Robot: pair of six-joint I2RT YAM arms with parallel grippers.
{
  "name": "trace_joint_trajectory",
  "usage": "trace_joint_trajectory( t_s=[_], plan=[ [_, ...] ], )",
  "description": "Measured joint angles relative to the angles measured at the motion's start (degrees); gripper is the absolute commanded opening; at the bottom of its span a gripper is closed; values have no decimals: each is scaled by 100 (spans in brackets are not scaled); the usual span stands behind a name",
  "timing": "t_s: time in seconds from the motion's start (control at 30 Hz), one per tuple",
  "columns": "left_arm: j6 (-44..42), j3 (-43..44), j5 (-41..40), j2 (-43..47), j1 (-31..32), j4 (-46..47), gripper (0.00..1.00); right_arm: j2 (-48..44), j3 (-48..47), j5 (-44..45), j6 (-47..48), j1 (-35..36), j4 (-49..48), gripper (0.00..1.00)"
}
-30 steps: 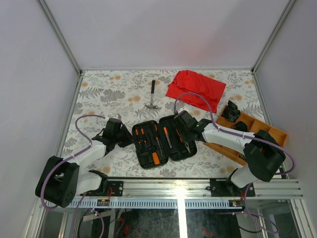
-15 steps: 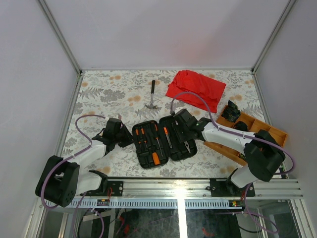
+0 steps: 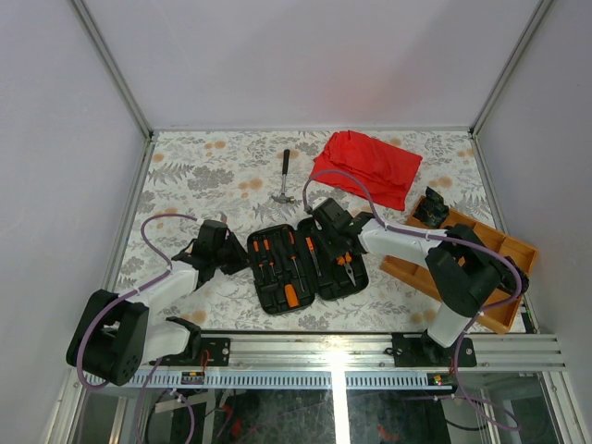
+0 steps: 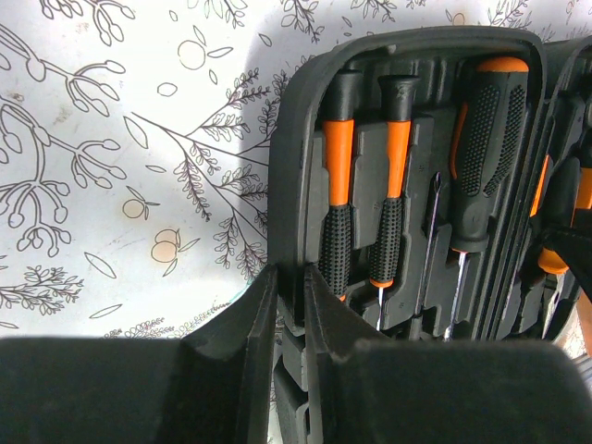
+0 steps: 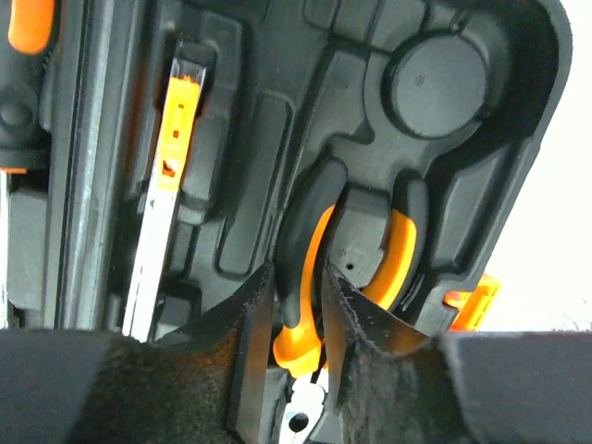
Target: Sort the tools into containers
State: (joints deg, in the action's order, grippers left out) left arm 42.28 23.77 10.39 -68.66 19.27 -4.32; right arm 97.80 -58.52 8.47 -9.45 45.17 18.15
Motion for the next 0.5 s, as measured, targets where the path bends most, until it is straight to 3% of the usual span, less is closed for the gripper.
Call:
trace_joint_trajectory(
  t_s=[0.27,0.5],
  plan=[
    [0,2,15,-9,4,11,6,109,-109,118,22,9,2,7],
    [-2,15,22,-28,15,15,6,-28,-74,111,68,9,-2,1]
  ],
)
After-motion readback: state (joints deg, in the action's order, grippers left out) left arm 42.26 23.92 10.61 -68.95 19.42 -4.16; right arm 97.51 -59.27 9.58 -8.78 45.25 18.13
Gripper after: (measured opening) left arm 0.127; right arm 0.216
